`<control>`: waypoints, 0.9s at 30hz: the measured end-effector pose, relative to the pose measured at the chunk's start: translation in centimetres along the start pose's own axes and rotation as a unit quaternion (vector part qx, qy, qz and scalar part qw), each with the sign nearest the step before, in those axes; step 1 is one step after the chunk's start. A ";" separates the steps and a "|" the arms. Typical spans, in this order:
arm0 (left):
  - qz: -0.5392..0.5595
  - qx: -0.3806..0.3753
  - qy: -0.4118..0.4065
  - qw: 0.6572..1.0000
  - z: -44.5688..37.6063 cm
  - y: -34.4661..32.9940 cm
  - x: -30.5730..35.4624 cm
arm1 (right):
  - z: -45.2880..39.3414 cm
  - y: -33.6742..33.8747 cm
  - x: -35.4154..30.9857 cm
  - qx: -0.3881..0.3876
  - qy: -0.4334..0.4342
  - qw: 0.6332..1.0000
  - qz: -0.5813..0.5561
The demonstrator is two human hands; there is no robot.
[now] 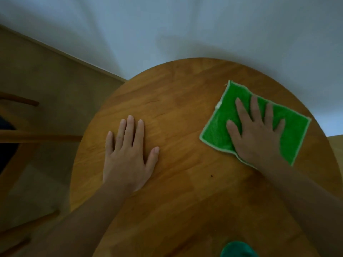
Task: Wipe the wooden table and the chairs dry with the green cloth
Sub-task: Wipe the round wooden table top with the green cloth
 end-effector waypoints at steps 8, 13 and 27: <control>0.004 -0.006 0.005 1.000 -0.1 0.1 -0.1 | 6.0 -2.5 -11.8 -0.025 0.263 0.964 0.035; 0.004 -0.010 0.007 1.000 -0.1 0.0 -0.2 | 4.8 -2.1 -4.5 -0.012 0.228 0.972 0.049; 0.033 -0.017 0.011 0.999 0.0 0.2 -0.1 | -4.0 -0.4 -16.2 0.044 0.125 0.991 0.012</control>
Point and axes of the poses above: each hand's wrist, its own z-axis away from the middle knuckle, its own y-axis out of the back of the hand, x = y × z, the point moved 8 cm from there along -z, towards the middle knuckle, and after that the axes turned 3 degrees about -z, right-handed, at the moved point
